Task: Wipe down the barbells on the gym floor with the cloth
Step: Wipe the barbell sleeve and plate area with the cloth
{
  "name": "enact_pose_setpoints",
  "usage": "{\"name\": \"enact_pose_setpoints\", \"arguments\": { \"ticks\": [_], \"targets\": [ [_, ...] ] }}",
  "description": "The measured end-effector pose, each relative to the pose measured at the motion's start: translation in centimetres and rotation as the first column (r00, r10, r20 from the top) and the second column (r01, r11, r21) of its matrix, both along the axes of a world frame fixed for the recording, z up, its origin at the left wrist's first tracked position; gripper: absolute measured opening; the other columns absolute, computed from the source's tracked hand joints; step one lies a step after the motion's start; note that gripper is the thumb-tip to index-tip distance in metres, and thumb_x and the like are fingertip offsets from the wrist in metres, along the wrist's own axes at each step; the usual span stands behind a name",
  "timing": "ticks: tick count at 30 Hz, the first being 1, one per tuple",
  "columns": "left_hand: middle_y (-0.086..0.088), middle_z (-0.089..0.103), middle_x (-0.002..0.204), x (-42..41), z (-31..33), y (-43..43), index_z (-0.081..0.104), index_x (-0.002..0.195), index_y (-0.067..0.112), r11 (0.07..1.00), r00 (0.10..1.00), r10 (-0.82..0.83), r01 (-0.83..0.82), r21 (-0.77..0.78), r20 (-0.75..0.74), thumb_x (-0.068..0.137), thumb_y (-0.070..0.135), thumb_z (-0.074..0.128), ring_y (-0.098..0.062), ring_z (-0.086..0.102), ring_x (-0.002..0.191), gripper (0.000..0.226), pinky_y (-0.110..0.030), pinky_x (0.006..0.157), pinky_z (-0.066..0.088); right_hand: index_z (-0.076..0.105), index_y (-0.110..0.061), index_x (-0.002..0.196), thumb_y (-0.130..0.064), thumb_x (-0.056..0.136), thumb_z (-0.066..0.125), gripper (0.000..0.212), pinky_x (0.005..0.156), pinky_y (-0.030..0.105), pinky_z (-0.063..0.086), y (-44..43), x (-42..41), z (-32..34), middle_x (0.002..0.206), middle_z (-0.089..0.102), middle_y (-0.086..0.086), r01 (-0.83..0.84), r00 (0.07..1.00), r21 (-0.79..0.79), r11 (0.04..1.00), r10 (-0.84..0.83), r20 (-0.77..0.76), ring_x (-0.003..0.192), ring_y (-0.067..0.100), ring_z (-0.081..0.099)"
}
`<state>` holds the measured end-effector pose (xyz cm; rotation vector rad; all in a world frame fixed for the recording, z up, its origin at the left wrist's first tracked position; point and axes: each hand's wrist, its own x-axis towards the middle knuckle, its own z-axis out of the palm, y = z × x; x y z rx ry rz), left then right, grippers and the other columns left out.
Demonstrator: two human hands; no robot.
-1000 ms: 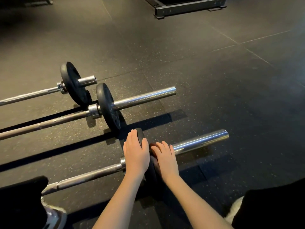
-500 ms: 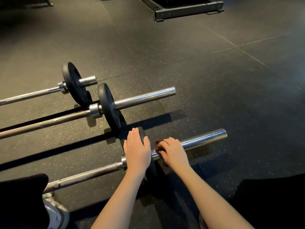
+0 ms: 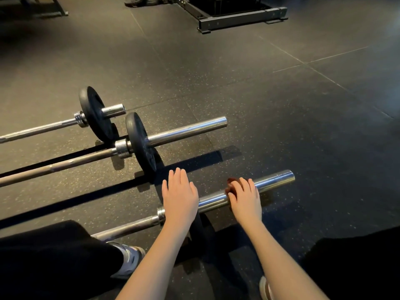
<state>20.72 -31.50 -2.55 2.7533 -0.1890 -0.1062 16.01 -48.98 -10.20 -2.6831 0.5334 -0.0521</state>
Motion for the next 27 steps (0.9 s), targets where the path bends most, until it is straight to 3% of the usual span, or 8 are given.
{"name": "enact_pose_setpoints", "arguments": {
  "ticks": [2, 5, 7, 12, 15, 18, 23, 27],
  "targets": [
    [-0.005, 0.016, 0.16, -0.2, 0.2, -0.3, 0.017, 0.153, 0.011, 0.996, 0.999, -0.032, 0.031, 0.087, 0.009, 0.103, 0.03, 0.027, -0.023, 0.005, 0.149, 0.054, -0.041, 0.121, 0.005, 0.044, -0.023, 0.14, -0.028, 0.098, 0.051, 0.043, 0.121, 0.044, 0.015, 2.2, -1.1, -0.3, 0.156, 0.028, 0.0, 0.052, 0.999, 0.022, 0.998, -0.052, 0.002, 0.149, 0.024, 0.01],
    [-0.006, 0.018, 0.16, 0.0, 0.8, -0.7, 0.018, 0.152, 0.011, 0.961, 0.99, -0.131, 0.116, 0.25, 0.043, 0.103, 0.036, 0.029, -0.025, 0.004, 0.149, 0.057, -0.042, 0.121, 0.001, 0.039, -0.025, 0.144, -0.032, 0.099, 0.049, 0.046, 0.121, 0.041, 0.011, 2.1, -0.6, 0.0, 0.156, 0.028, -0.002, -0.142, 0.99, -0.005, 0.99, 0.142, -0.022, 0.149, 0.021, 0.012],
    [-0.007, 0.018, 0.16, 0.3, 1.2, -0.7, 0.019, 0.152, 0.011, 0.93, 0.978, -0.203, 0.179, 0.321, 0.043, 0.102, 0.039, 0.029, -0.026, 0.004, 0.149, 0.058, -0.043, 0.121, 0.001, 0.04, -0.027, 0.142, -0.037, 0.099, 0.047, 0.045, 0.121, 0.039, 0.016, -0.8, 0.7, 0.4, 0.153, 0.034, -0.004, -0.234, 0.971, -0.046, 0.971, 0.231, -0.058, 0.146, 0.019, 0.019],
    [-0.01, 0.014, 0.16, -0.1, 1.1, -2.2, 0.017, 0.152, 0.008, 0.791, 0.908, -0.417, 0.38, 0.479, -0.032, 0.102, 0.039, 0.033, -0.029, -0.002, 0.149, 0.061, -0.047, 0.12, -0.002, 0.04, -0.025, 0.143, -0.031, 0.1, 0.047, 0.044, 0.12, 0.043, 0.015, -2.5, -0.3, 0.4, 0.159, 0.023, 0.001, 0.109, 0.993, 0.014, 0.994, -0.109, -0.045, 0.149, 0.024, 0.01],
    [-0.012, 0.013, 0.16, -0.2, -0.1, -4.2, 0.014, 0.152, 0.008, 0.716, 0.87, -0.484, 0.456, 0.528, -0.095, 0.103, 0.035, 0.035, -0.029, 0.0, 0.148, 0.06, -0.05, 0.12, -0.002, 0.038, -0.026, 0.145, -0.03, 0.099, 0.05, 0.048, 0.12, 0.04, 0.012, -0.2, -1.5, 0.3, 0.159, 0.023, -0.001, 0.031, 1.0, -0.003, 1.0, -0.031, -0.004, 0.149, 0.021, 0.009],
    [-0.012, 0.015, 0.16, -0.3, -1.2, -5.5, 0.016, 0.152, 0.009, 0.683, 0.838, -0.516, 0.527, 0.506, -0.175, 0.103, 0.034, 0.038, -0.029, 0.003, 0.148, 0.059, -0.049, 0.12, -0.003, 0.038, -0.026, 0.145, -0.034, 0.101, 0.046, 0.046, 0.12, 0.038, 0.012, -3.9, 0.1, 0.6, 0.157, 0.029, -0.002, -0.114, 0.992, -0.051, 0.992, 0.11, -0.06, 0.148, 0.019, 0.016],
    [-0.01, 0.022, 0.158, -0.1, -2.9, -6.7, 0.018, 0.152, 0.011, 0.749, 0.837, -0.471, 0.546, 0.375, -0.277, 0.101, 0.037, 0.042, -0.028, 0.007, 0.148, 0.063, -0.052, 0.119, -0.003, 0.041, -0.026, 0.142, -0.031, 0.1, 0.046, 0.042, 0.12, 0.043, 0.019, -6.2, 0.5, 0.4, 0.159, 0.025, 0.0, 0.166, 0.984, 0.04, 0.985, -0.164, -0.066, 0.149, 0.02, 0.012],
    [-0.01, 0.021, 0.158, 0.5, -4.4, -8.7, 0.013, 0.153, 0.011, 0.788, 0.834, -0.43, 0.534, 0.308, -0.346, 0.099, 0.041, 0.046, -0.029, 0.008, 0.148, 0.07, -0.052, 0.119, -0.001, 0.041, -0.028, 0.143, -0.032, 0.099, 0.049, 0.044, 0.119, 0.038, 0.014, -4.9, -0.7, 0.0, 0.157, 0.028, -0.004, 0.067, 0.997, -0.012, 0.998, -0.068, -0.035, 0.149, 0.017, 0.013]
  ]
}}
